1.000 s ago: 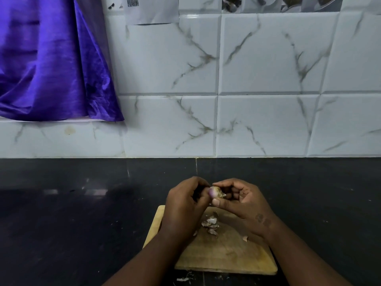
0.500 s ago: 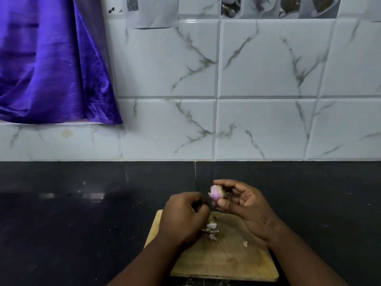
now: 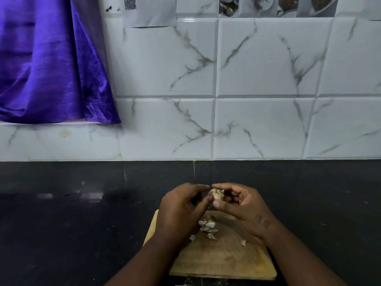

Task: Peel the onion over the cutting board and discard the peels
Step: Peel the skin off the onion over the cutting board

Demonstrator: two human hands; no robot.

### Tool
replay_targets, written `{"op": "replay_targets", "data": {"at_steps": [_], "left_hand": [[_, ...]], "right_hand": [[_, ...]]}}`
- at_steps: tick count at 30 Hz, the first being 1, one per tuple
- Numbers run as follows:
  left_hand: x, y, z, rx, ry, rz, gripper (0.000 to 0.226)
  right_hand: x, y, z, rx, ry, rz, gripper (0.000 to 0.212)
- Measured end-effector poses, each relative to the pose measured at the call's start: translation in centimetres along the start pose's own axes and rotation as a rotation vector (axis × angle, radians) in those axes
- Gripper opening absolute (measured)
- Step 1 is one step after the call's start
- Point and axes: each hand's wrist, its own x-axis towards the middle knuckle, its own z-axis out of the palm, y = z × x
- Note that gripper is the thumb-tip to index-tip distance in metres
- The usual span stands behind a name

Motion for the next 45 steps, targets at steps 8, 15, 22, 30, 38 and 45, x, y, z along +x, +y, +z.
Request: {"op": "replay_targets", "data": {"at_steps": [8,15,22,30,38,45], "left_hand": [[0.21,-0.29,0.20,0.014,-0.032,0.067,0.016],[0.13,-0.02,0.13,0.019,-0.055,0.033,0.014],[0.06,-0.23,0.50,-0.093,-0.033,-0.073,0.012],[-0.06,-0.42,0.62,-0.086,-0.063,-0.053,0.008],[-0.02,0.18,0.69,0.044,-0.095,-0.052,0.011],[-0.23,0.09,0.64,-0.054,-0.136,-0.067,0.006]], "right_hand": [[-0.11,-0.17,-0.12,-0.090,0.014,-0.017,0.037],[-0.24,-0.24,0.01,-0.093,0.001,-0.028,0.036],[-0.20,-0.21,0.26,-0.053,0.013,-0.023,0.038],[-0.13,0.09,0.26,-0.054,0.022,-0.012,0.040],[-0.15,0.18,0.62,-0.060,0.048,-0.027,0.038],[-0.06,0.25,0.25,-0.081,0.057,-0.050,0.040]]}}
